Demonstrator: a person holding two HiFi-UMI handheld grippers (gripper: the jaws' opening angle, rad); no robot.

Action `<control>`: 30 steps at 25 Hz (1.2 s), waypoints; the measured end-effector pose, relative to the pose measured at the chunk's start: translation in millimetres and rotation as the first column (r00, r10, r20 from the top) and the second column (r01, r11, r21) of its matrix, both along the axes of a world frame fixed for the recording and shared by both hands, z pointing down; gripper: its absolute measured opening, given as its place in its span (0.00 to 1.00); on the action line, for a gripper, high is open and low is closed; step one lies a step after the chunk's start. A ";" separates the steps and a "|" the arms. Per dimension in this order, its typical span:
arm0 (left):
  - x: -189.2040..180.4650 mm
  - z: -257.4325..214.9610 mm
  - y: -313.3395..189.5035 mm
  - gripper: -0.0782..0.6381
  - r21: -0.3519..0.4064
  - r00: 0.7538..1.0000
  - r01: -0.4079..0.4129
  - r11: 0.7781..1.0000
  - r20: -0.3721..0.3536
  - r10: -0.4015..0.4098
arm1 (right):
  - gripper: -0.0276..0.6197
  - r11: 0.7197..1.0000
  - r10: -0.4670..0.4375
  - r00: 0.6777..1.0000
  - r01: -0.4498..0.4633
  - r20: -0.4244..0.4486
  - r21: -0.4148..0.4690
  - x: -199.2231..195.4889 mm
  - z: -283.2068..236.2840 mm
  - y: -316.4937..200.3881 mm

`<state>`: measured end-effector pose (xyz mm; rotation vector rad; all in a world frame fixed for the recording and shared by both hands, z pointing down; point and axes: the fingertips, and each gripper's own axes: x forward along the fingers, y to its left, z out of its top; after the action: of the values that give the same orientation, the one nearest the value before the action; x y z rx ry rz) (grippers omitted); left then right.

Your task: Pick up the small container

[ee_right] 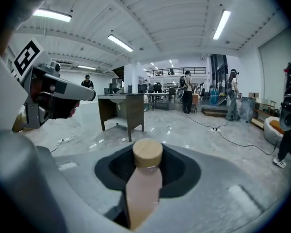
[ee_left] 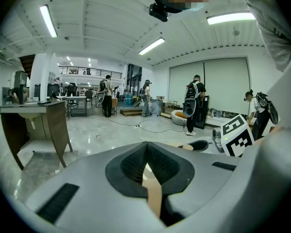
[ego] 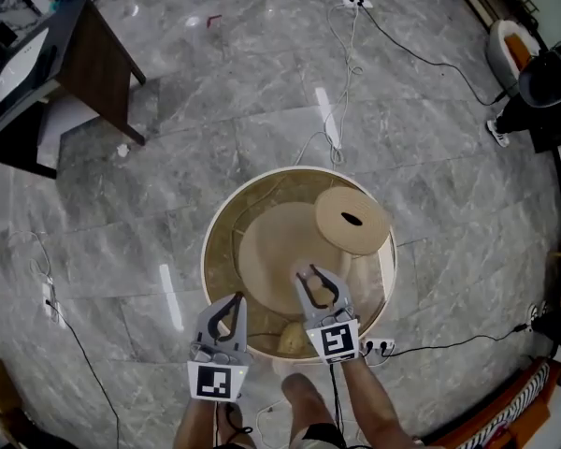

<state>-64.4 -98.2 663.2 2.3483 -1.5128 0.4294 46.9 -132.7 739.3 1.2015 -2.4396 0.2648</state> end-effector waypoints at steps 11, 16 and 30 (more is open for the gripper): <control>32.9 -155.5 15.4 0.13 0.145 0.993 -0.120 0.982 0.011 0.120 | 0.23 0.993 0.073 0.997 -0.075 0.028 0.094 26.7 -179.4 38.2; 41.9 -215.7 38.3 0.13 0.199 0.982 -0.186 0.962 0.023 0.185 | 0.23 0.983 0.121 0.992 -0.126 0.045 0.137 32.4 -246.7 70.4; 51.5 -315.3 145.6 0.13 0.310 0.910 -0.414 0.856 0.103 0.402 | 0.23 0.930 0.308 0.950 -0.311 0.048 0.194 34.6 -372.6 200.1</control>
<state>-12.9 47.4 347.8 2.9544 -1.1578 0.3351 81.5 67.4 366.7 1.6816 -2.3253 0.1204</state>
